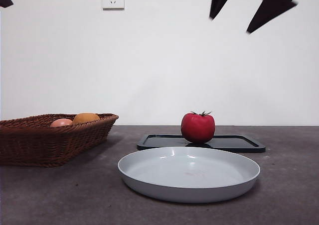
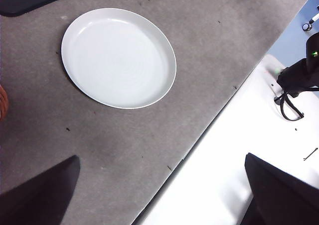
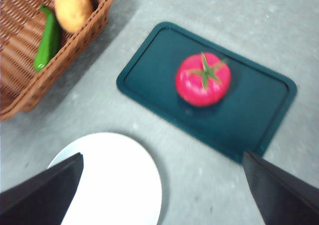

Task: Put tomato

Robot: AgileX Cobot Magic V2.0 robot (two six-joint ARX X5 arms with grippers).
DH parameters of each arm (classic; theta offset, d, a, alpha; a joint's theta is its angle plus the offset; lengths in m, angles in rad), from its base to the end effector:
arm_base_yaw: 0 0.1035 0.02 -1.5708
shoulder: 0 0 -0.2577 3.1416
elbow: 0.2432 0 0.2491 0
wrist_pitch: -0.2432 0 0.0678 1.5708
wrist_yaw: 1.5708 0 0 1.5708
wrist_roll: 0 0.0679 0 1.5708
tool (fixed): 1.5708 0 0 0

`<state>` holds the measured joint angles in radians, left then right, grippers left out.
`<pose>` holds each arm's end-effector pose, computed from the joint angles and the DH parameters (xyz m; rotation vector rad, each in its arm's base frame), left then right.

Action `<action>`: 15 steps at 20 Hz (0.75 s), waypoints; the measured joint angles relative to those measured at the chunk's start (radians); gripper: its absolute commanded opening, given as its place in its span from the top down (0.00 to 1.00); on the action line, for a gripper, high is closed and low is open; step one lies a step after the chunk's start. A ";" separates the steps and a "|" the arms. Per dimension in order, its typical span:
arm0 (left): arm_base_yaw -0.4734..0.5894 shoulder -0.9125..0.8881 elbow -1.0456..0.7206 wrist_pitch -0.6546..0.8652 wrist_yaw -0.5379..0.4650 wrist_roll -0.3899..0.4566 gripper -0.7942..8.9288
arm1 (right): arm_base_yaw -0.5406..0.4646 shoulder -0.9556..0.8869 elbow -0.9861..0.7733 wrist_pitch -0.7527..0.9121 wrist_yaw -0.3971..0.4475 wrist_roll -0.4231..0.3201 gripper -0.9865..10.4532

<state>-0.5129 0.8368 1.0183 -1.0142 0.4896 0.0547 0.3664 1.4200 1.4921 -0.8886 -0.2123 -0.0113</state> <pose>0.1240 -0.1065 0.3030 0.0571 0.8408 -0.9655 0.2843 0.1244 0.3377 -0.0741 0.8220 0.5505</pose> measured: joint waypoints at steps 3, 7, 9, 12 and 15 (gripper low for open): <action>0.000 0.000 0.000 0.001 0.000 0.000 0.38 | 0.021 -0.147 -0.075 -0.020 -0.004 0.000 0.47; 0.000 0.000 0.000 0.010 0.000 0.000 0.38 | 0.082 -0.368 -0.267 -0.022 -0.004 0.011 0.47; 0.000 0.000 0.000 0.010 0.000 0.000 0.38 | 0.119 -0.467 -0.368 -0.019 -0.004 0.026 0.47; 0.000 0.000 0.000 0.010 0.000 0.000 0.38 | 0.167 -0.620 -0.494 -0.015 -0.005 0.047 0.50; 0.000 0.000 0.000 0.010 0.000 0.000 0.38 | 0.192 -0.727 -0.575 -0.014 -0.024 0.066 0.49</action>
<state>-0.5129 0.8368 1.0183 -1.0039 0.4896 0.0547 0.5579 0.6926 0.9173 -0.9031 -0.2359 0.0544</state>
